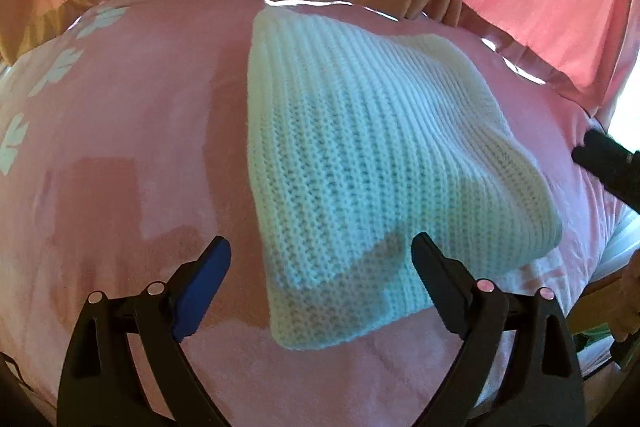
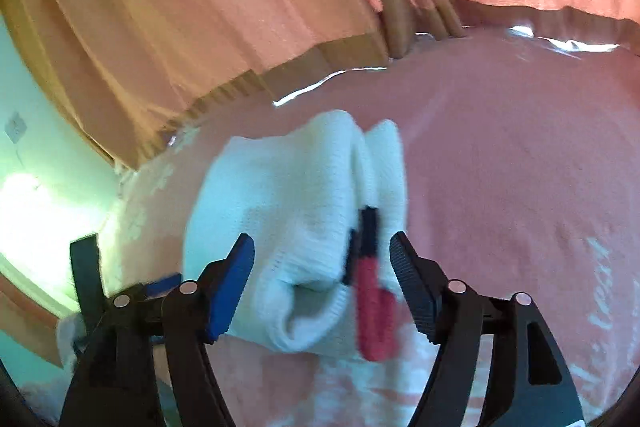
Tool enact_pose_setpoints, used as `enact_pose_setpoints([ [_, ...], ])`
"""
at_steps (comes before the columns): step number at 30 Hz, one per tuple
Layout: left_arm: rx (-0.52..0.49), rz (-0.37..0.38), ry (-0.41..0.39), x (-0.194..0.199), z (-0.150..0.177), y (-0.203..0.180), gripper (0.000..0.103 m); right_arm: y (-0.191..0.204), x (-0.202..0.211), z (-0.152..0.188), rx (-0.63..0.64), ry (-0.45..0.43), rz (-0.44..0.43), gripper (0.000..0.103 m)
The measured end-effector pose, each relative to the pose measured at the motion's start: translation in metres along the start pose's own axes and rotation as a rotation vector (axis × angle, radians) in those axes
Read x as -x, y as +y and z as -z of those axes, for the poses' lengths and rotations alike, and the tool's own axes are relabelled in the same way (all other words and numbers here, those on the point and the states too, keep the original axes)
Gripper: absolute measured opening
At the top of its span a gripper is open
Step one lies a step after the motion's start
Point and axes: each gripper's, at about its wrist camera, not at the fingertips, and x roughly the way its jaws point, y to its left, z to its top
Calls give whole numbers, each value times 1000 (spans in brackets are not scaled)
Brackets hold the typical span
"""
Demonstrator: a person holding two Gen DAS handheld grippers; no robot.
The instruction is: Fold small clothes
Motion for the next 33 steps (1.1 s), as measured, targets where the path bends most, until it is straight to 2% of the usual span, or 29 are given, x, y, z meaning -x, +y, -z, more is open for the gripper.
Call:
enact_pose_setpoints([
  [4, -24, -8, 36, -9, 8, -4, 90, 4, -38, 4, -32, 116, -37, 69],
  [6, -37, -14, 26, -8, 11, -4, 90, 6, -60, 5, -48, 159, -47, 55],
  [7, -42, -14, 23, -8, 11, -3, 90, 8, -65, 7, -46, 163, -37, 26],
  [8, -40, -14, 24, -8, 11, -3, 90, 10, -70, 5, -37, 163, -21, 22],
  [10, -25, 1, 21, -6, 9, 0, 90, 22, -49, -2, 7, 58, 0, 20],
  [12, -18, 18, 5, -1, 8, 2, 90, 36, -11, -8, 86, -73, 23, 20],
  [13, -18, 23, -3, 0, 8, 2, 91, 38, -1, -8, 116, -102, 50, 20],
  [14, -19, 20, -8, 0, 8, 3, 91, 34, -1, -6, 129, -91, 85, 20],
  [15, -20, 16, -4, -2, 8, 3, 91, 14, -21, 2, 98, 9, 150, 21],
  [17, -23, 3, 14, -9, 9, 4, 91, -14, -53, 14, 5, 150, 166, 24],
  [18, -20, -6, 29, -13, 9, 5, 91, -22, -56, 18, -24, 136, 133, 25],
  [20, -8, -2, 38, -16, 9, 7, 91, -14, -39, 11, -5, 103, 142, 29],
  [22, 3, 8, 24, -11, 8, 8, 91, 2, -8, 6, 25, 5, 119, 33],
  [24, 13, 21, 0, -4, 8, 8, 91, 18, 11, 8, 79, -51, 138, 33],
  [25, 19, 27, -6, -2, 7, 9, 91, 20, 15, 9, 90, -52, 141, 37],
  [26, 21, 30, -5, -1, 8, 10, 91, 24, 13, 12, 91, -37, 140, 45],
  [28, 29, 38, 15, -6, 8, 11, 92, 21, 6, 22, 71, 0, 148, 53],
  [31, 57, 48, 61, -19, 10, 16, 91, 4, -15, 34, 11, 110, 142, 53],
  [33, 78, 83, 91, -26, 10, 18, 91, -1, -31, 41, 5, 164, 139, 53],
])
